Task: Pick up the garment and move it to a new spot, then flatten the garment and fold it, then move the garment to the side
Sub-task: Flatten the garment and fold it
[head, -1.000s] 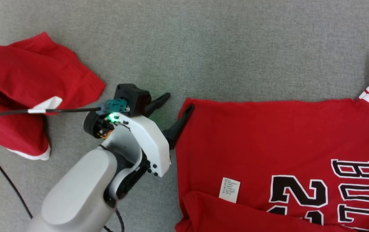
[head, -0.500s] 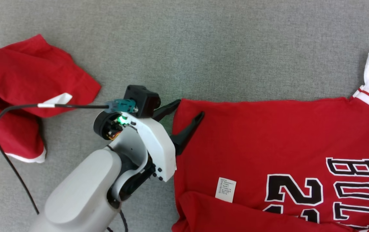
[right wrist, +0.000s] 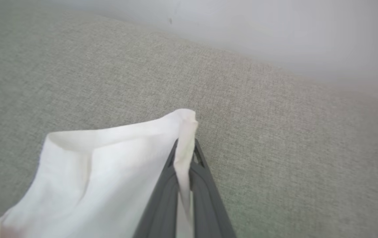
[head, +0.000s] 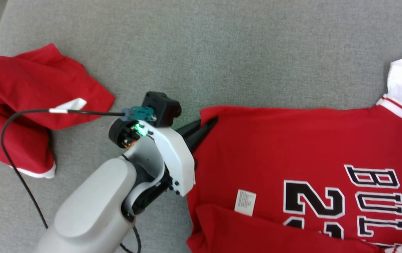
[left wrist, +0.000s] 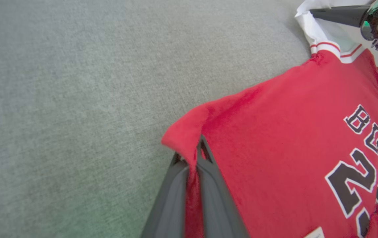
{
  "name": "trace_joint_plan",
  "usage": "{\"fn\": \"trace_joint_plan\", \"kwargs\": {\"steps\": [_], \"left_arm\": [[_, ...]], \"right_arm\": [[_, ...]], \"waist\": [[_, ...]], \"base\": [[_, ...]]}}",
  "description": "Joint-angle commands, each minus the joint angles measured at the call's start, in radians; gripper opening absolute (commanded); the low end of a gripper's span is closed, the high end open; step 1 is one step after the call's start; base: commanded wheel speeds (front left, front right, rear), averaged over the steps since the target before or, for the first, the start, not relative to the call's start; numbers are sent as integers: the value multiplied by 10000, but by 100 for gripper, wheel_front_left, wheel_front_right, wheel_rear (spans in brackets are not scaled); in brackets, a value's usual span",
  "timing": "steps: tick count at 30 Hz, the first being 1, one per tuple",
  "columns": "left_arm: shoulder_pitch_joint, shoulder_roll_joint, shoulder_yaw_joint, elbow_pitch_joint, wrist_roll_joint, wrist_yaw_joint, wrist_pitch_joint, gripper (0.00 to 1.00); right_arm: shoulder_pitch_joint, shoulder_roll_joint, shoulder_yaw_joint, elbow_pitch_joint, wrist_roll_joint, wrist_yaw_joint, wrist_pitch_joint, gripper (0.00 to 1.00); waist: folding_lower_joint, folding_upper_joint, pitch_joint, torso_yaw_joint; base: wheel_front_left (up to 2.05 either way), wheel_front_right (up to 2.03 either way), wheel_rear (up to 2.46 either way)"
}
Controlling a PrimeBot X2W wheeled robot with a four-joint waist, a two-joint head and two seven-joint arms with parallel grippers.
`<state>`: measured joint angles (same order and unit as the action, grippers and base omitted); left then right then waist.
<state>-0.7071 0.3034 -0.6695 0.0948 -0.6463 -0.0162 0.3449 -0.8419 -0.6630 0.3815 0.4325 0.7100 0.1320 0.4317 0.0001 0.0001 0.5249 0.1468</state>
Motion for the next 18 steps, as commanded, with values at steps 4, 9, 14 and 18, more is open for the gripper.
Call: {"fn": "trace_joint_plan", "kwargs": {"steps": [4, 9, 14, 18], "left_arm": [[-207, -50, 354, 275, 17, 182, -558, 0], [-149, -146, 456, 461, -101, 216, -878, 0], [218, -152, 460, 637, -236, 201, -1073, 0], [661, 5, 514, 534, -332, 146, -1387, 0]], "right_arm": [[-401, 100, -356, 499, -319, -27, -770, 0], [-295, 154, -490, 411, -132, -27, -1270, 0], [393, 30, -438, -60, 235, -27, -1701, 0], [1498, -284, -565, -862, 680, -27, -2231, 0]], "waist": [[-1, -1, -401, -85], [-1, -1, -772, -230], [-1, -1, -1159, -403], [-1, -1, -1517, -640]], "base": [[0, 0, 0], [0, 0, 0], [0, 0, 0], [0, 0, 0]]}}
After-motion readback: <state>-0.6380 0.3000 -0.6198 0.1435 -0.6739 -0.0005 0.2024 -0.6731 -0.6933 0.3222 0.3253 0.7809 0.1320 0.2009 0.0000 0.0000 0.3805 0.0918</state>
